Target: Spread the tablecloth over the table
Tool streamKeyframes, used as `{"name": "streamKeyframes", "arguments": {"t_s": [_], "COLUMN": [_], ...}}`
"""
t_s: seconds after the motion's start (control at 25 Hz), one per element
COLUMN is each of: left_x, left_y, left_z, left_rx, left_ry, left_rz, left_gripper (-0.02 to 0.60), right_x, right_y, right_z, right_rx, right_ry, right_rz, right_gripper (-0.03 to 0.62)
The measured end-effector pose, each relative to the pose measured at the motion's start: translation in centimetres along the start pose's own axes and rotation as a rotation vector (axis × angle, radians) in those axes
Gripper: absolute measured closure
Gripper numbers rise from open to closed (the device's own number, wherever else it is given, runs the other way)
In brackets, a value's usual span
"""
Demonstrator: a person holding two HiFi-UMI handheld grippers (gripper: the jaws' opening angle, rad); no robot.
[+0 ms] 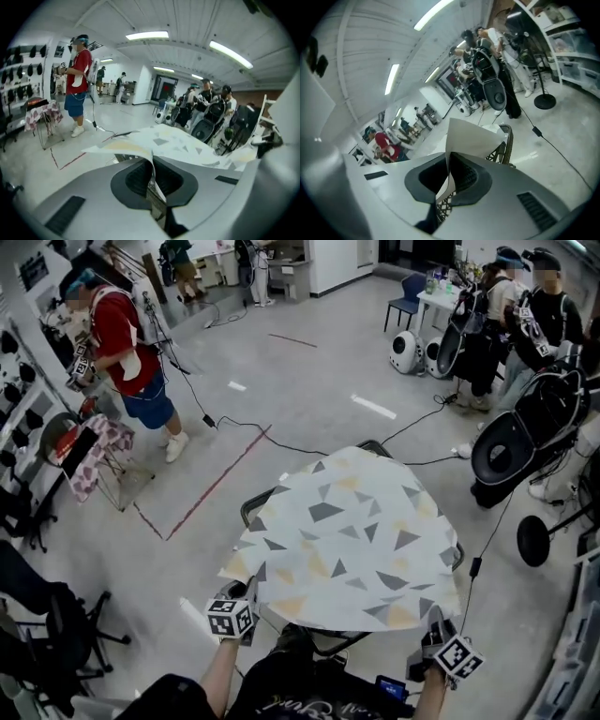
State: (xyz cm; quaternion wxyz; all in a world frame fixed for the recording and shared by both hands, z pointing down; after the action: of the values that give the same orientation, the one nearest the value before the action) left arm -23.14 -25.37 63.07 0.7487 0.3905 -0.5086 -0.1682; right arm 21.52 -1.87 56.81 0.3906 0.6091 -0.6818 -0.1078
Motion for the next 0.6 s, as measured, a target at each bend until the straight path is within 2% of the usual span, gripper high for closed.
{"name": "streamKeyframes", "arguments": {"t_s": [0.04, 0.12, 0.24, 0.32, 0.4, 0.48, 0.6], "left_x": [-0.4, -1.1, -1.3, -1.3, -1.1, -0.9, -0.1], "left_y": [1.2, 3.2, 6.0, 7.8, 9.2, 10.2, 11.3], "left_z": [-0.7, -1.5, -1.6, -1.6, -1.5, -1.5, -0.9], "left_rx": [0.022, 0.007, -0.031, -0.040, -0.040, -0.016, 0.034], "left_ry": [-0.006, -0.015, -0.051, -0.067, -0.074, -0.084, -0.114], "left_rz": [0.022, 0.047, 0.087, 0.116, 0.138, 0.155, 0.190], "left_gripper": [0.560, 0.560, 0.560, 0.560, 0.558, 0.558, 0.558], "right_x": [0.1, 0.3, 0.1, -0.2, -0.6, -1.2, -1.3], "right_y": [0.7, 1.9, 2.7, 3.2, 4.2, 5.1, 6.2], "right_z": [0.0, -0.2, -1.3, -2.8, -5.0, -7.4, -9.9], "right_rx": [-0.038, -0.081, -0.100, -0.117, -0.139, -0.174, -0.191], "right_ry": [-0.017, -0.037, -0.024, 0.025, 0.114, 0.209, 0.270], "right_rz": [0.044, 0.113, 0.141, 0.153, 0.184, 0.217, 0.245], "right_gripper": [0.576, 0.576, 0.576, 0.576, 0.575, 0.561, 0.548]}}
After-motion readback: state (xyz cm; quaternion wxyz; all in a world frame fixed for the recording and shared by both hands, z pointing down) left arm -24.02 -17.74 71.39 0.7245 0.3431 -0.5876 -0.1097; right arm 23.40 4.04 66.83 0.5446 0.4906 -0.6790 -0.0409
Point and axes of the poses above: the fingertips, and each gripper's own axes: x forward along the fingers, z to its left, y out of its underside, the point moved 6 cm from there along -x, backward along the fingers, and after that the axes turned 6 degrees about -y, right-handed, at the moved point
